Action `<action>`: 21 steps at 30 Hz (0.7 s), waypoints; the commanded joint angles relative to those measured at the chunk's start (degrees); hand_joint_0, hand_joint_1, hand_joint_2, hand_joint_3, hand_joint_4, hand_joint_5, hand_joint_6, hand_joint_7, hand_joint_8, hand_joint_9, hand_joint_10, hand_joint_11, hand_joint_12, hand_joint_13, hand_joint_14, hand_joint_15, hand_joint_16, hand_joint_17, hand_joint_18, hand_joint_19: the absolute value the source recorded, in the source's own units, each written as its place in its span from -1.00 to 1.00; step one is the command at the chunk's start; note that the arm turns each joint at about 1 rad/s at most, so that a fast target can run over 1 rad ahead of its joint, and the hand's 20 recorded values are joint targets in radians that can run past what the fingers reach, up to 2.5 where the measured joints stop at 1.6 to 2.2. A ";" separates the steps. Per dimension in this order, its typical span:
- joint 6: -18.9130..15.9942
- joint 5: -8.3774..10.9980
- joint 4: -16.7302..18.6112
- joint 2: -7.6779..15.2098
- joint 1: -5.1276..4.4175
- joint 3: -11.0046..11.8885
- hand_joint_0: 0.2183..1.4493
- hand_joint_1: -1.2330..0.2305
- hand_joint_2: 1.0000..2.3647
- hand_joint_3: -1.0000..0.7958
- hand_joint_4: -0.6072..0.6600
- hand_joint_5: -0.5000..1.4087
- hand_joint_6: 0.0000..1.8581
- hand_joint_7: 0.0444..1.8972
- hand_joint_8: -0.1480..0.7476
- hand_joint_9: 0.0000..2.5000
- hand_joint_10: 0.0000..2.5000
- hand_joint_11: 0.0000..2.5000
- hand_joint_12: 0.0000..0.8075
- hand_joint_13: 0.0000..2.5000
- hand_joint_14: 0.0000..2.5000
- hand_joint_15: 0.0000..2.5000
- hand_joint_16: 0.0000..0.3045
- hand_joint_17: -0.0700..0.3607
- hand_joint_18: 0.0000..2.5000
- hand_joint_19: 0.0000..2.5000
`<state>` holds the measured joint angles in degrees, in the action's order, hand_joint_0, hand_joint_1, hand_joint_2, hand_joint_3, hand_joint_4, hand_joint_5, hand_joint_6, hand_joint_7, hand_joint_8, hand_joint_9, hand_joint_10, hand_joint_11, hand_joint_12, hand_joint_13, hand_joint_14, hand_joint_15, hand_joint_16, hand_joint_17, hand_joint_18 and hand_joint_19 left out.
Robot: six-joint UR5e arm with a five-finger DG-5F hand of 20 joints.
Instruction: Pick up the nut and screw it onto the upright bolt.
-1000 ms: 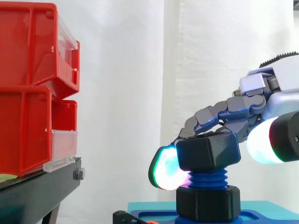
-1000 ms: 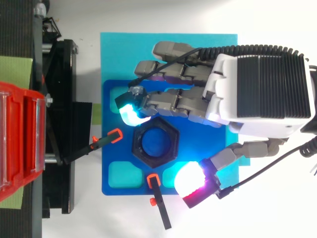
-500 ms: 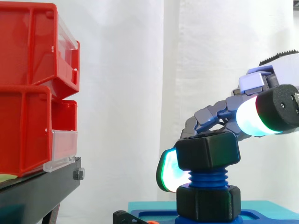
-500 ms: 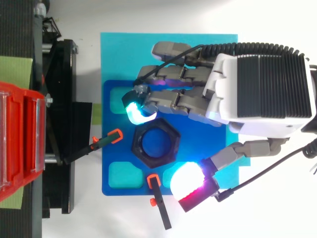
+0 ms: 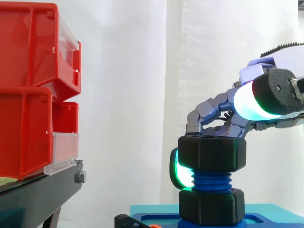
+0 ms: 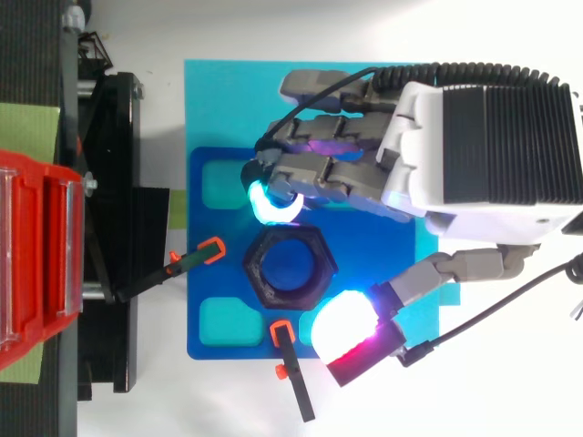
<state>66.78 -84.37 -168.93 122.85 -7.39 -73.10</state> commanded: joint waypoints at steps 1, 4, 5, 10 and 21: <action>0.01 0.00 0.00 -0.15 0.10 0.06 -0.64 0.41 -1.00 -0.44 0.21 -0.47 -0.46 0.19 -0.07 -0.16 -1.00 -0.93 -0.15 -0.53 -1.00 -0.99 -0.66 -0.14 -0.82 -0.97; 0.01 0.00 -0.08 -0.15 0.10 -0.02 -0.64 0.40 -1.00 -0.44 0.17 -0.46 -0.46 0.20 -0.08 -0.12 -1.00 -0.92 -0.16 -0.51 -1.00 -0.98 -0.67 -0.15 -0.80 -0.96; 0.01 0.00 -0.08 -0.15 0.10 -0.02 -0.64 0.40 -1.00 -0.44 0.16 -0.46 -0.46 0.20 -0.09 -0.11 -1.00 -0.93 -0.17 -0.50 -1.00 -0.99 -0.67 -0.15 -0.79 -0.96; 0.01 0.00 -0.08 -0.24 0.10 0.06 -0.63 0.37 -1.00 -0.44 0.08 -0.43 -0.46 0.21 -0.24 0.01 -1.00 -0.92 -0.22 -0.44 -1.00 -0.98 -0.69 -0.18 -0.71 -0.94; 1.60 0.00 -0.08 -1.91 0.63 -0.02 -0.64 0.35 -1.00 -0.44 0.25 -0.56 -0.46 -0.13 -0.12 -0.13 -1.00 -0.93 -0.14 -0.48 -1.00 -0.98 -0.67 -0.15 -0.69 -0.92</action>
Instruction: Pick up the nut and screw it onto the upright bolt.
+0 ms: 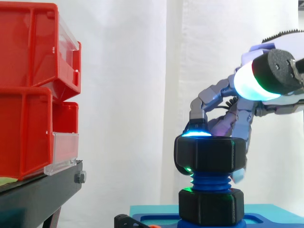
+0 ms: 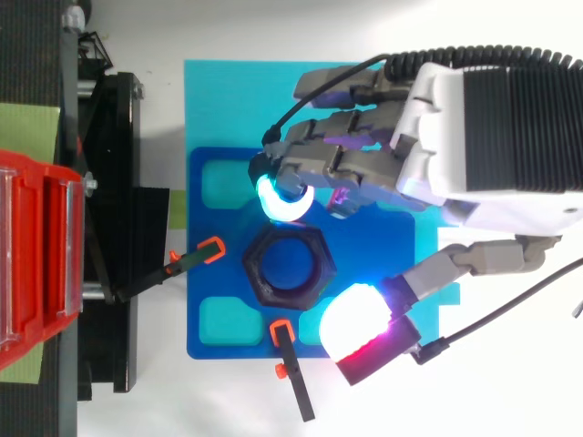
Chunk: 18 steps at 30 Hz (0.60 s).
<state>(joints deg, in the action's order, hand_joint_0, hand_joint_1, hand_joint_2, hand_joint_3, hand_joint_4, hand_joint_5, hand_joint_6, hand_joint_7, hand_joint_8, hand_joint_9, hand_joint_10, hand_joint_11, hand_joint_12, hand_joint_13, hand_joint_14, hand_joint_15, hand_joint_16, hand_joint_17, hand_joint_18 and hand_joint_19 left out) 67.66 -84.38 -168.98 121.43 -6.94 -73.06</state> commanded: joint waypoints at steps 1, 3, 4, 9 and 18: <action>0.99 0.01 -0.03 -0.49 0.26 0.02 -0.64 0.35 -1.00 -0.44 0.24 -0.57 -0.46 -0.16 -0.12 -0.14 -1.00 -0.93 -0.13 -0.48 -1.00 -0.98 -0.67 -0.15 -0.69 -0.92; 1.60 -0.08 -0.03 -0.84 0.44 0.02 -0.65 0.34 -1.00 -0.44 0.23 -0.59 -0.46 -0.23 -0.11 -0.18 -1.00 -0.95 -0.12 -0.49 -1.00 -0.97 -0.66 -0.14 -0.70 -0.92; 1.60 -0.08 -0.03 -0.84 0.44 0.02 -0.65 0.34 -1.00 -0.44 0.23 -0.60 -0.46 -0.25 -0.10 -0.19 -1.00 -0.96 -0.12 -0.51 -1.00 -0.98 -0.66 -0.13 -0.70 -0.92; 2.31 -1.05 0.23 -1.28 1.49 0.02 -0.66 0.32 -1.00 -0.44 0.22 -0.62 -0.46 -0.30 -0.11 -0.26 -1.00 -0.98 -0.10 -0.53 -1.00 -0.98 -0.65 -0.11 -0.72 -0.91; 2.75 -1.14 3.48 -1.19 1.14 -0.24 -0.66 0.31 -1.00 -0.44 0.22 -0.62 -0.46 -0.29 -0.09 -0.29 -1.00 -0.98 -0.10 -0.55 -1.00 -0.98 -0.64 -0.10 -0.73 -0.90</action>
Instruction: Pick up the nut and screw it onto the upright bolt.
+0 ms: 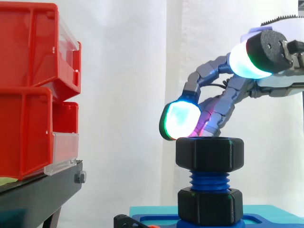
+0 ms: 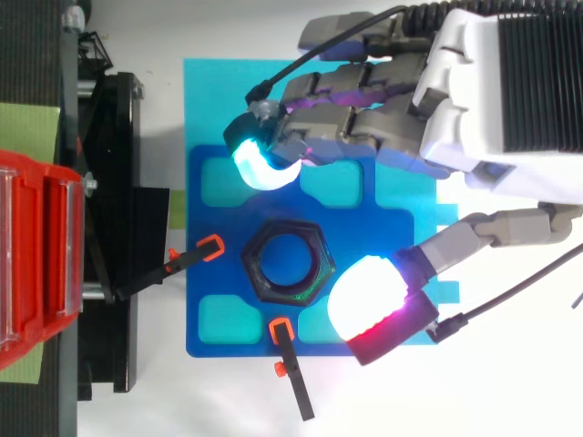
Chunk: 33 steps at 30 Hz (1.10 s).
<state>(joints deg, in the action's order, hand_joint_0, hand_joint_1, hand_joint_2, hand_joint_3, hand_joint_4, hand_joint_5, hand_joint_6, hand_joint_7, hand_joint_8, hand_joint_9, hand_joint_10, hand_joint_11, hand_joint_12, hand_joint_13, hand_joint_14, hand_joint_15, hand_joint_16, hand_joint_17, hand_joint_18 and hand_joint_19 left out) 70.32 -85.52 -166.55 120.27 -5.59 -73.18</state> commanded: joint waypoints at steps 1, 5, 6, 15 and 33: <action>-0.01 0.00 1.32 0.05 -0.21 -0.12 -0.66 0.31 -1.00 -0.44 0.22 -0.62 -0.46 -0.29 -0.09 -0.29 -1.00 -0.98 -0.09 -0.55 -1.00 -0.98 -0.64 -0.10 -0.74 -0.90; -0.10 0.18 3.25 0.14 -1.00 -1.88 -0.66 0.32 -1.00 -0.44 0.21 -0.62 -0.46 -0.29 -0.11 -0.40 -1.00 -1.00 -0.06 -0.70 -1.00 -1.00 -0.61 -0.06 -0.91 -0.96; -0.10 0.27 4.48 0.14 -1.18 -2.67 -0.67 0.34 -1.00 -0.44 0.19 -0.62 -0.46 -0.30 -0.12 -0.49 -1.00 -1.00 -0.07 -0.81 -1.00 -1.00 -0.60 -0.04 -1.00 -1.00; -1.33 0.53 8.70 0.14 -2.06 -5.04 -0.72 0.35 -1.00 -0.44 0.08 -0.69 -0.46 -0.42 -0.21 -0.84 -1.00 -1.00 -0.05 -1.00 -1.00 -1.00 -0.57 0.02 -1.00 -1.00; -1.33 0.35 6.59 0.14 -1.79 -5.31 -0.69 0.28 -1.00 -0.44 0.22 -0.62 -0.46 -0.22 -0.10 -0.63 -1.00 -1.00 -0.08 -0.87 -1.00 -1.00 -0.61 -0.05 -1.00 -1.00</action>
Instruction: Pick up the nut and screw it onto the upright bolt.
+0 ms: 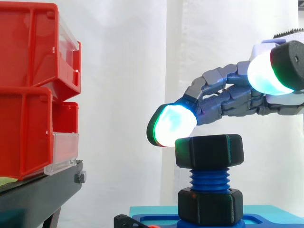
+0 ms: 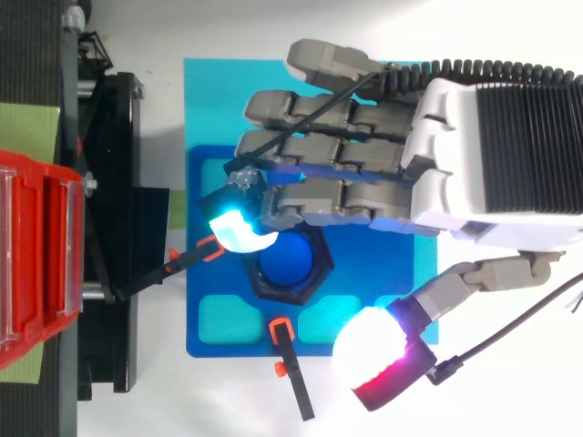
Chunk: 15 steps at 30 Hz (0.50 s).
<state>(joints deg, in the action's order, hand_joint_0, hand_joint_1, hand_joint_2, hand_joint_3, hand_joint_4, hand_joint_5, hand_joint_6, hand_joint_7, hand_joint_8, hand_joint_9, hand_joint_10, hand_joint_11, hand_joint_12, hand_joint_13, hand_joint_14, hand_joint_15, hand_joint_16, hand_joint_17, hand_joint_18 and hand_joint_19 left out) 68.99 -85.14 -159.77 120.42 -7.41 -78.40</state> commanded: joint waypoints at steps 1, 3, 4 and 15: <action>0.00 -0.03 -0.28 -0.01 0.03 -0.08 -0.69 0.27 -1.00 -0.44 0.23 -0.62 -0.46 -0.21 -0.10 -0.63 -1.00 -1.00 -0.08 -0.87 -1.00 -1.00 -0.61 -0.05 -1.00 -1.00; 0.00 -0.20 -0.37 -0.01 0.11 -0.08 -0.68 0.28 -1.00 -0.44 0.29 -0.59 -0.46 -0.09 -0.08 -0.56 -1.00 -1.00 -0.09 -0.82 -1.00 -1.00 -0.62 -0.08 -1.00 -1.00; 0.00 -0.20 -0.37 -0.01 0.20 -0.08 -0.68 0.28 -1.00 -0.44 0.30 -0.59 -0.46 -0.09 -0.08 -0.56 -1.00 -1.00 -0.09 -0.82 -1.00 -1.00 -0.63 -0.08 -1.00 -1.00; 0.00 -0.29 -0.37 -0.01 0.46 -0.08 -0.64 0.27 -1.00 -0.44 0.29 -0.53 -0.46 0.22 -0.05 -0.42 -1.00 -1.00 -0.13 -0.70 -1.00 -1.00 -0.68 -0.17 -0.98 -1.00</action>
<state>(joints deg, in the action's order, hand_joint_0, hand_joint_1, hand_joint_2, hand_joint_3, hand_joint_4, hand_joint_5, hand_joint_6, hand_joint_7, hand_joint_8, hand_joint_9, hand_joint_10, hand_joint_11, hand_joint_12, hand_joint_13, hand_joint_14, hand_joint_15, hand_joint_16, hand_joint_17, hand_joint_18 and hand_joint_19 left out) 68.99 -85.42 -160.14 120.41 -7.02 -78.49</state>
